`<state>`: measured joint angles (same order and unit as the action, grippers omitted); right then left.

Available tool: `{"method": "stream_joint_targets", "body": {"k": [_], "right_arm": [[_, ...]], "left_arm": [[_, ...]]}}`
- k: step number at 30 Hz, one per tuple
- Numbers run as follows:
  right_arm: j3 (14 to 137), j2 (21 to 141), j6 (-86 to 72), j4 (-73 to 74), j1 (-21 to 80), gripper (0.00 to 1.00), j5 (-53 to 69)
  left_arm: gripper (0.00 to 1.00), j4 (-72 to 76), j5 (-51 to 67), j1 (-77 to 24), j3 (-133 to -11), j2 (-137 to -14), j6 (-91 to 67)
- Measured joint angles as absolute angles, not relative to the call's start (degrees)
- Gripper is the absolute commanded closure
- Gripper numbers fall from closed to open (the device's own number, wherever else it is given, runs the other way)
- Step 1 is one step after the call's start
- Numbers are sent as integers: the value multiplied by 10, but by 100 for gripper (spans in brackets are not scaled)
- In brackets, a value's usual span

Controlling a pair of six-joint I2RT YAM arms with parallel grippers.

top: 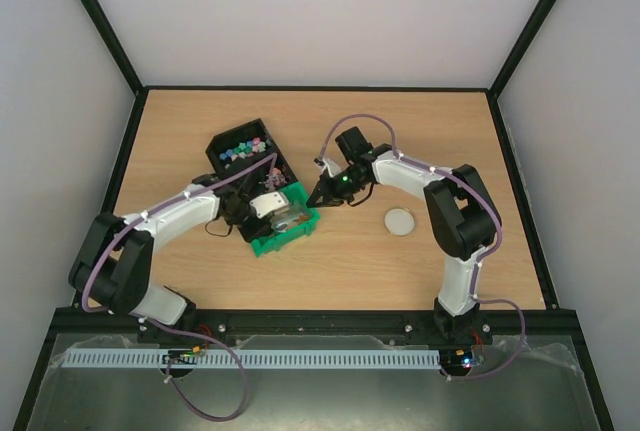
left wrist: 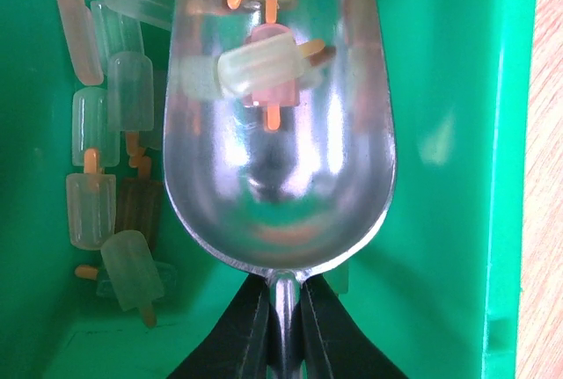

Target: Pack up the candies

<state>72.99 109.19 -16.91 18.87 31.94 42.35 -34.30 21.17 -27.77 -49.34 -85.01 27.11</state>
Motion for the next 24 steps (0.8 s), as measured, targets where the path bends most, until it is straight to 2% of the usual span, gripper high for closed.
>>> {"method": "stream_joint_targets", "body": {"k": [11,24], "right_arm": [[727,1092,-172,179,328,99,425],[726,1092,-173,175,332,99,425]], "left_arm": [[98,-256,300,-212,-385,-751,284],[98,-236,368,-151,-352,-733,362]]}}
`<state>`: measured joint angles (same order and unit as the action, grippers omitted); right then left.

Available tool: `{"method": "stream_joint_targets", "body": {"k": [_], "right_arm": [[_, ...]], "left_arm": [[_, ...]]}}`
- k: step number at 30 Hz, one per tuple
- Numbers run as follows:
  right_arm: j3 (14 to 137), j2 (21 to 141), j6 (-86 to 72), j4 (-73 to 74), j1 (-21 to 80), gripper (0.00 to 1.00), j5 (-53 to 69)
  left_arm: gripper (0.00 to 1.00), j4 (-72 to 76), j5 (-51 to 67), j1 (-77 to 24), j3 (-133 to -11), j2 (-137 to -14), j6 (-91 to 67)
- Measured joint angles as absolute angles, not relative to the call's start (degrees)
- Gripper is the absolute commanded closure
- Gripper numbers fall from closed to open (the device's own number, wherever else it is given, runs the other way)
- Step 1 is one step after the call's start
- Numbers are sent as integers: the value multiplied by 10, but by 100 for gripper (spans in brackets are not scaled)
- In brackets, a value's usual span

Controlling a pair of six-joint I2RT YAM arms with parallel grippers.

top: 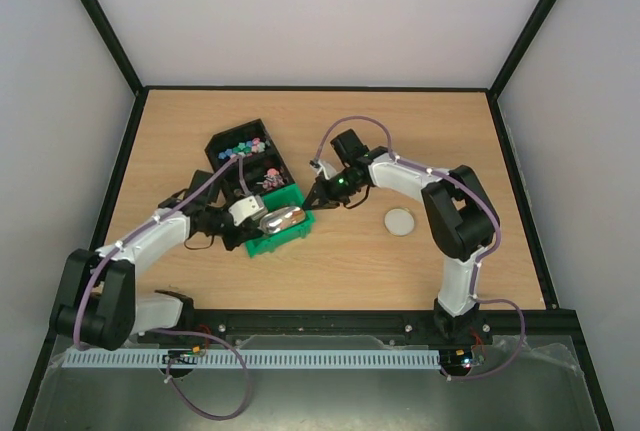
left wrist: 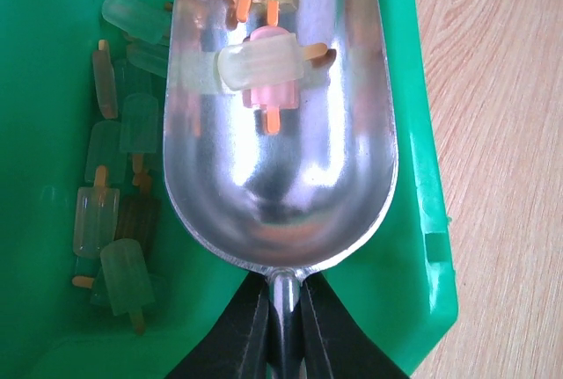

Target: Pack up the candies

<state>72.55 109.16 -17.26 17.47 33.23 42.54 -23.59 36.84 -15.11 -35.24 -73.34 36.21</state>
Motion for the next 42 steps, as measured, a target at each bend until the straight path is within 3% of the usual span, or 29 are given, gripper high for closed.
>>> {"method": "stream_joint_targets", "body": {"k": [9,17,25,35,42], "right_arm": [[725,1092,-174,172,336,97,425],[725,1092,-168,172,338,75,422],[733,1087,-147,187,343,38,405],[761,1050,-133,202,338,27,394],[803,1043,-112,238,304,13,404]], "left_arm": [[98,-234,402,-93,-322,-711,417],[98,-251,412,-67,-312,-676,453],[98,-310,382,-64,-359,-623,478],[98,-374,334,-64,-445,-618,496],[98,-439,324,-67,-554,-673,491]]}}
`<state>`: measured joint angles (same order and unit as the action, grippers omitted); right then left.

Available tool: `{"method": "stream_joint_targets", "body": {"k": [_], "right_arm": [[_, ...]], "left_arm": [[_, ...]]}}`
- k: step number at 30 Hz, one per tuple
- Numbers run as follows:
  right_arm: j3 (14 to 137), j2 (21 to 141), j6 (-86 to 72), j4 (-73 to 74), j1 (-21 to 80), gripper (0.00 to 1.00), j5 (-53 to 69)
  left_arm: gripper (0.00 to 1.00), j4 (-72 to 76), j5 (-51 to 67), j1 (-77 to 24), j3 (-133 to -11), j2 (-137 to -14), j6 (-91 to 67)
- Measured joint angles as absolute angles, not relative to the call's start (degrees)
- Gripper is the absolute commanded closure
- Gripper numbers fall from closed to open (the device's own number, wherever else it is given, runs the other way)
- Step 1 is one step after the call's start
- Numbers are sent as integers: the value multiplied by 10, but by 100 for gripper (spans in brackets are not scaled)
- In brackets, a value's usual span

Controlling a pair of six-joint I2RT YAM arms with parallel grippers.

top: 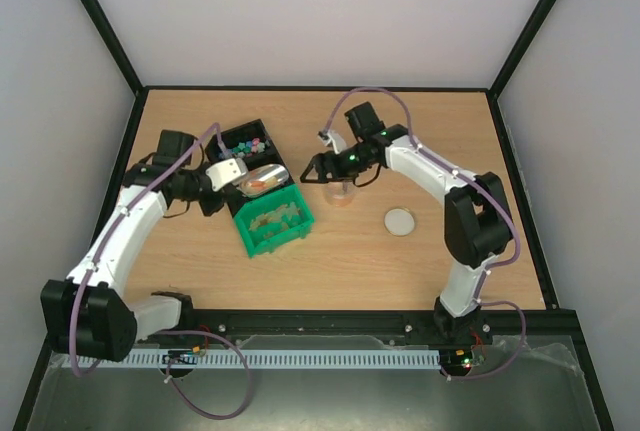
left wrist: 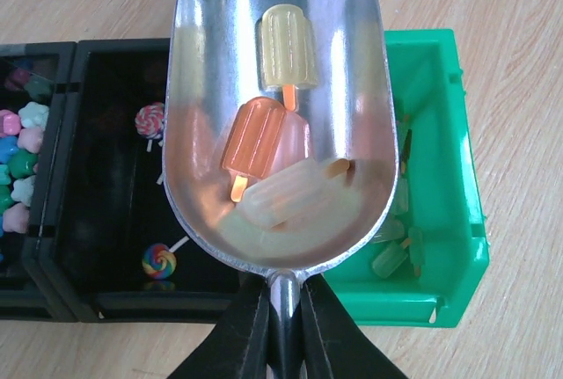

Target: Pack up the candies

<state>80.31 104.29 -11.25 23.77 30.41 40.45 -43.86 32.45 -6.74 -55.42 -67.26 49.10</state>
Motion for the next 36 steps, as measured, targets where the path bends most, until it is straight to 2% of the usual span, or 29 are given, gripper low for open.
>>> {"method": "stream_joint_targets", "body": {"k": [4,8,14,20,36], "right_arm": [[818,1035,-94,260,260,4,431],[818,1017,-78,274,221,0,450],[799,1000,-60,276,163,1,481],[760,1000,-50,276,114,1,494],[701,1005,-42,240,78,1,515]], "left_arm": [[98,-462,308,-90,-603,-710,477],[98,-473,279,-140,-645,-745,451],[98,-491,232,-222,-728,-820,411],[98,-502,198,-263,-770,-883,389],[98,-528,116,-332,-886,-1012,357]]}}
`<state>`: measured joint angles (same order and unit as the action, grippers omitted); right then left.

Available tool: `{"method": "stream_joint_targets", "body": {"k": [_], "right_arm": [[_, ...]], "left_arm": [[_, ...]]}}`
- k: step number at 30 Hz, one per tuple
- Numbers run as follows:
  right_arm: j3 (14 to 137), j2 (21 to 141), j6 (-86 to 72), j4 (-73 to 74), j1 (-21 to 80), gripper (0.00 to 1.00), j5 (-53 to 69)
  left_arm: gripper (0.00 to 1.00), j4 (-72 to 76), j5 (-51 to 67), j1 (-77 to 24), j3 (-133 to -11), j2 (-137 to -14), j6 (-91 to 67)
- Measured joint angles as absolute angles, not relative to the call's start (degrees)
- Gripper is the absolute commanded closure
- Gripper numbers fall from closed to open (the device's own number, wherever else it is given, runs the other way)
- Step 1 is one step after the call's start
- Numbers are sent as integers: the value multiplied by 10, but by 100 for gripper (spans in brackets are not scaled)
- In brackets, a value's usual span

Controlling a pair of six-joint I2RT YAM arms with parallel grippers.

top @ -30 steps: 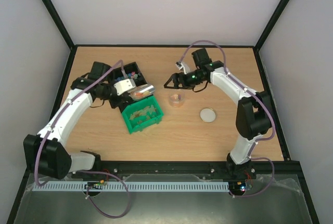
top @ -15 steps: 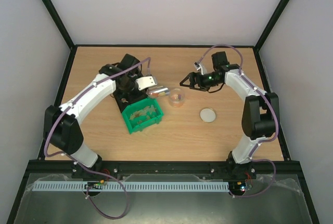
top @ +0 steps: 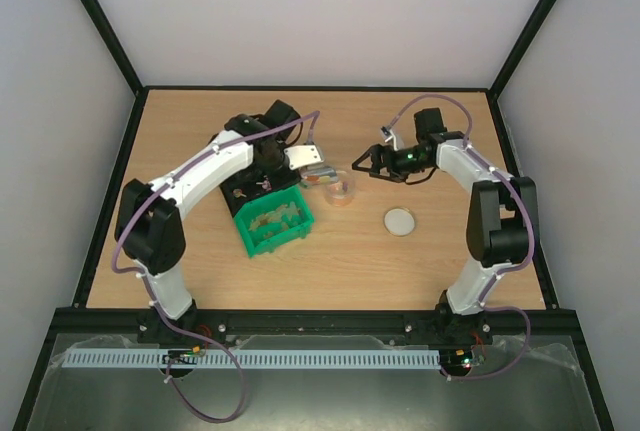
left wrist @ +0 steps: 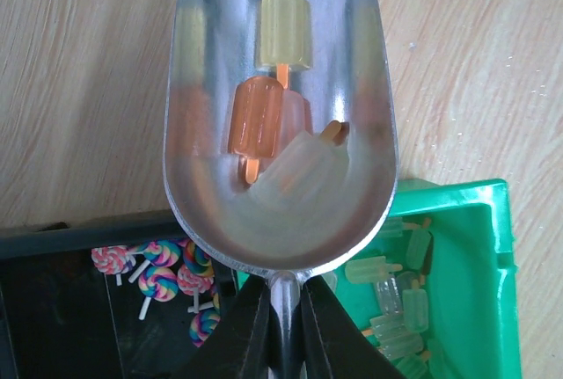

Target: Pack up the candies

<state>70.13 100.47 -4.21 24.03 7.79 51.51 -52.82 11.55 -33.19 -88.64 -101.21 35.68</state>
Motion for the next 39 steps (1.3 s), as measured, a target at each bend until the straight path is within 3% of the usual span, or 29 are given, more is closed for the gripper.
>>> {"method": "stream_joint_targets", "body": {"k": [39], "right_arm": [[698,1010,-41,232,60,2,528]], "left_arm": [[98,-640,-43,-390,-1040,-1114,362]]}}
